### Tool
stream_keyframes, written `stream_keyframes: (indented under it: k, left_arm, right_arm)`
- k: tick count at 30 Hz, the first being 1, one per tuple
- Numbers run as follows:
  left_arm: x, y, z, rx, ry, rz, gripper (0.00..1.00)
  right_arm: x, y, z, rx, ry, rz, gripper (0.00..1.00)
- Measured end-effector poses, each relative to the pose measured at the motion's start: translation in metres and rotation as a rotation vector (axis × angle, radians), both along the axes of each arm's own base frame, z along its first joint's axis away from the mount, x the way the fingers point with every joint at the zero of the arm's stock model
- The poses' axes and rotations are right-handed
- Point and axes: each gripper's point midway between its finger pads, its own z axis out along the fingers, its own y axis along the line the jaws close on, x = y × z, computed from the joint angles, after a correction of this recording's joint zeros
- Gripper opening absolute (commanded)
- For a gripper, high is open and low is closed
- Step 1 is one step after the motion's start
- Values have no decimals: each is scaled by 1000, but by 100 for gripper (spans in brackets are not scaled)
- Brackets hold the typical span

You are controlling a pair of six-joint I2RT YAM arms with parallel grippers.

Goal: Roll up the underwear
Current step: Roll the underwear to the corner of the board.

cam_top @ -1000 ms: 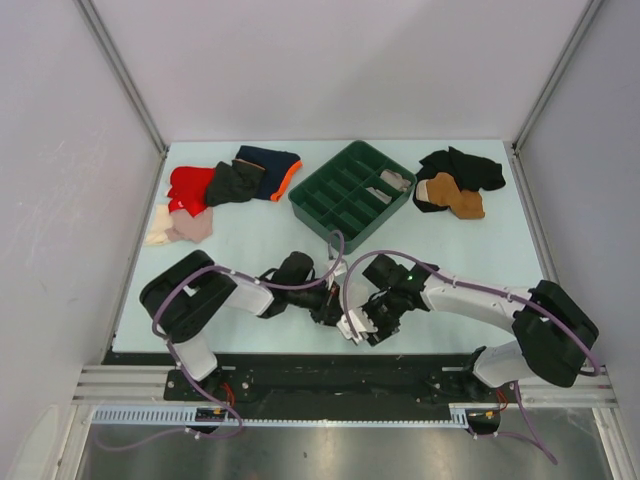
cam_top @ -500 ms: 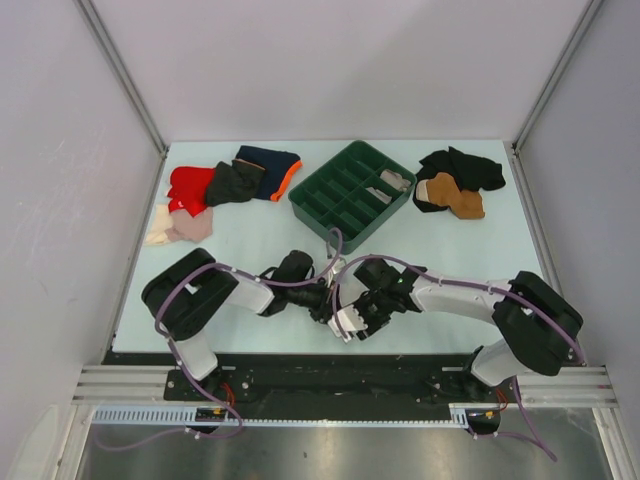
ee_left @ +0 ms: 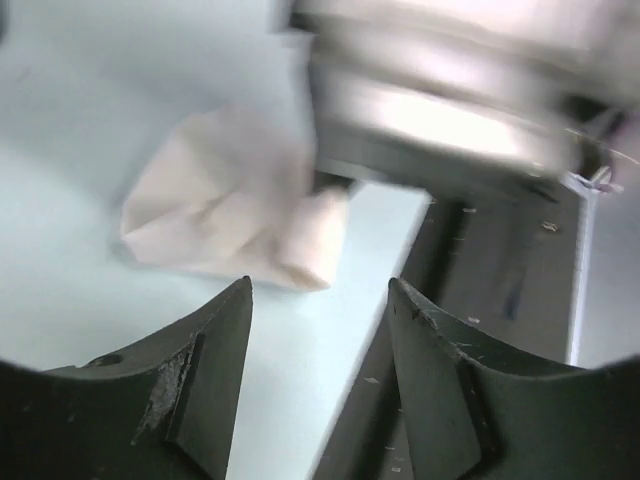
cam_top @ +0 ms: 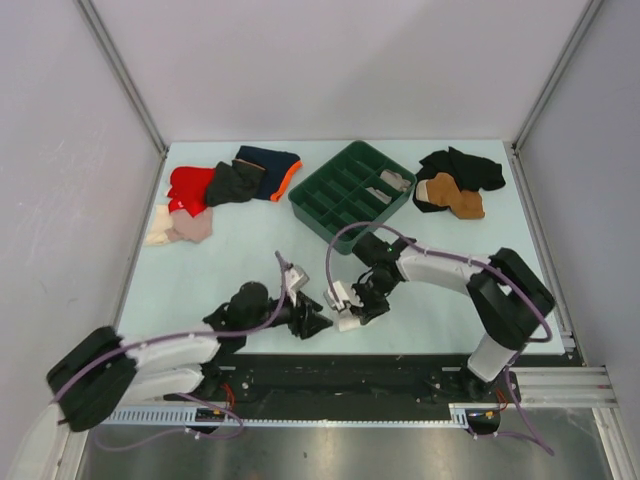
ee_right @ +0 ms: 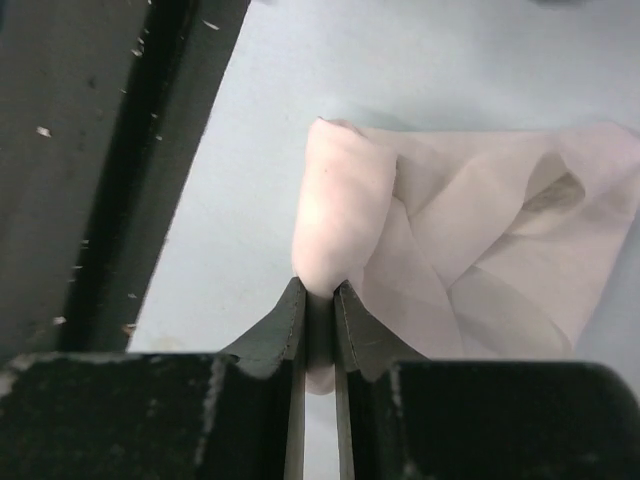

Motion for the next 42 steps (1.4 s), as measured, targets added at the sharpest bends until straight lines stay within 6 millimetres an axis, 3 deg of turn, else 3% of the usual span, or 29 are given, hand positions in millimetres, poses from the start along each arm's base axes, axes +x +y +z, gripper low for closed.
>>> stream_keyframes:
  k: [4, 8, 13, 20, 26, 28, 29, 32, 39, 42]
  left_arm:
    - [-42, -7, 32, -90, -262, -98, 70]
    - [-63, -11, 33, -82, -389, -166, 70]
    - [-56, -18, 11, 82, -456, -203, 70]
    - [-43, -48, -6, 246, -505, -281, 66]
    - [-47, -69, -25, 327, -506, -361, 50]
    - [-47, -72, -35, 360, -494, -384, 36]
    - [-47, -74, -39, 376, -485, -392, 20]
    - [-43, -79, -47, 423, -475, -395, 0]
    - [-31, -82, -48, 452, -436, -364, 0]
    - [-27, -80, -49, 418, -368, -353, 0]
  right_arm:
    - [-4, -1, 5, -36, 228, -51, 10]
    - [-15, -2, 1, -97, 392, -74, 10]
    - [-25, -5, -3, -163, 510, -103, 11]
    - [-26, -11, -3, -200, 561, -151, 11]
    - [-26, -12, -3, -211, 600, -182, 11]
    - [-26, -12, -3, -210, 606, -187, 12]
    - [-26, -13, -4, -211, 610, -190, 13]
    - [-26, -15, -4, -219, 624, -198, 16]
    - [-16, -20, 0, -192, 642, -247, 29]
    - [1, -22, 12, -130, 605, -297, 33]
